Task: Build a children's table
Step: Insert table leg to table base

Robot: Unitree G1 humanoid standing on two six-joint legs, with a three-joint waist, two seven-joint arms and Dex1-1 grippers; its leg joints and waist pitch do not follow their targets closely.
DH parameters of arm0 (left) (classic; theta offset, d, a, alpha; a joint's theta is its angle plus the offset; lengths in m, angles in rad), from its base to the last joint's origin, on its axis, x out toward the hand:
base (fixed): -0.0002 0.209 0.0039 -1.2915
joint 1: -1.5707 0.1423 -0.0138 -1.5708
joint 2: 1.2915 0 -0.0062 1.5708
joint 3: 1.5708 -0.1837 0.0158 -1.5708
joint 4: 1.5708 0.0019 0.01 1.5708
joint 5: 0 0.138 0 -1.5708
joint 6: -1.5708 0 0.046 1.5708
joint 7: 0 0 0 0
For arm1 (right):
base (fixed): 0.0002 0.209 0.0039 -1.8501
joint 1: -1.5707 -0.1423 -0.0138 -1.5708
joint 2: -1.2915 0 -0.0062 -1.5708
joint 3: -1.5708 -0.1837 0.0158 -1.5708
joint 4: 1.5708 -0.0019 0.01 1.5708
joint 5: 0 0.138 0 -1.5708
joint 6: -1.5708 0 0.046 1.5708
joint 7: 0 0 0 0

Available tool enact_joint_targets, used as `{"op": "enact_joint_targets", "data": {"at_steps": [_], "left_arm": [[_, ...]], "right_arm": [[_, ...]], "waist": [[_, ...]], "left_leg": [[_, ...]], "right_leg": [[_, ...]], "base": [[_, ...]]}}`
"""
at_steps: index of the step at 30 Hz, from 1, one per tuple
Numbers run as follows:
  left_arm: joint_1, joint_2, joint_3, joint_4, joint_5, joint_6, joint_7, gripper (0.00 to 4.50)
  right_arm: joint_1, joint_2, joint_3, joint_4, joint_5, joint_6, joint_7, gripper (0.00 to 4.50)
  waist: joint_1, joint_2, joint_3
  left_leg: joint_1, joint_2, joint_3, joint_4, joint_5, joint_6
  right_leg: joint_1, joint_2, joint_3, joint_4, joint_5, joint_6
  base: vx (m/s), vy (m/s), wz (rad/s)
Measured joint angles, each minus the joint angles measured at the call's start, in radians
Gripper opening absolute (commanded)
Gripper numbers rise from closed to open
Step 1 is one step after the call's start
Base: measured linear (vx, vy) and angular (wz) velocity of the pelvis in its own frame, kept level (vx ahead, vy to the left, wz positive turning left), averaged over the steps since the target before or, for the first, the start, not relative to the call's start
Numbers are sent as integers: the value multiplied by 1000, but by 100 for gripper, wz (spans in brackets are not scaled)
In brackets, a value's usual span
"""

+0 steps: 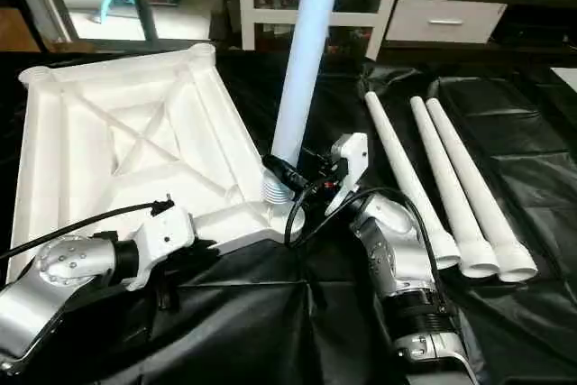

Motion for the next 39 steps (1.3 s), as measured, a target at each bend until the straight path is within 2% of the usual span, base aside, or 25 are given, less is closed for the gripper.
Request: {"op": "enact_joint_targets", "data": {"at_steps": [6, 12, 19, 26, 35, 39], "left_arm": [[-19, -18, -1, 13, -22, -4, -31, 4], [-28, -16, -2, 28, -29, -12, -60, 4], [-35, -16, -1, 50, -30, -26, -75, 0], [-39, -15, 1, 59, -30, -37, -90, 0], [-46, -19, 0, 75, -30, -39, -96, 0], [-47, -20, 0, 85, -28, -40, -93, 0]], "right_arm": [[6, -6, 3, 55, 22, 4, 108, 186], [14, -47, 3, 50, 26, -5, 161, 186], [24, -64, -4, 76, 24, -46, 199, 186], [56, -80, -11, 80, 34, -70, 222, 186], [48, -75, 4, 132, 11, -150, 231, 186], [51, -68, 17, 147, -14, -198, 196, 186]], "waist": [[3, 2, 1], [7, 2, 1], [2, 4, 2], [6, 6, 1], [6, 8, -1], [1, 5, -1]], "left_leg": [[-1, 0, 0, -1, -1, 1], [-1, 0, 1, -2, -2, 3], [0, 0, 1, -2, -2, 3], [0, 0, 1, -3, -2, 3], [2, 0, 1, -4, -2, 3], [9, 0, 1, -5, -2, 2]], "right_leg": [[1, 0, 0, -5, 0, 0], [1, 0, -1, -6, 0, 0], [2, 0, -1, -6, 0, 0], [2, 0, -1, -8, 0, 0], [4, 0, -1, -9, 0, 0], [4, 0, 0, -9, -1, 1]], "base": [[0, 0, 0], [0, 0, 0], [0, 0, 0], [0, 0, 0], [0, 0, 0], [0, 0, 0]]}}
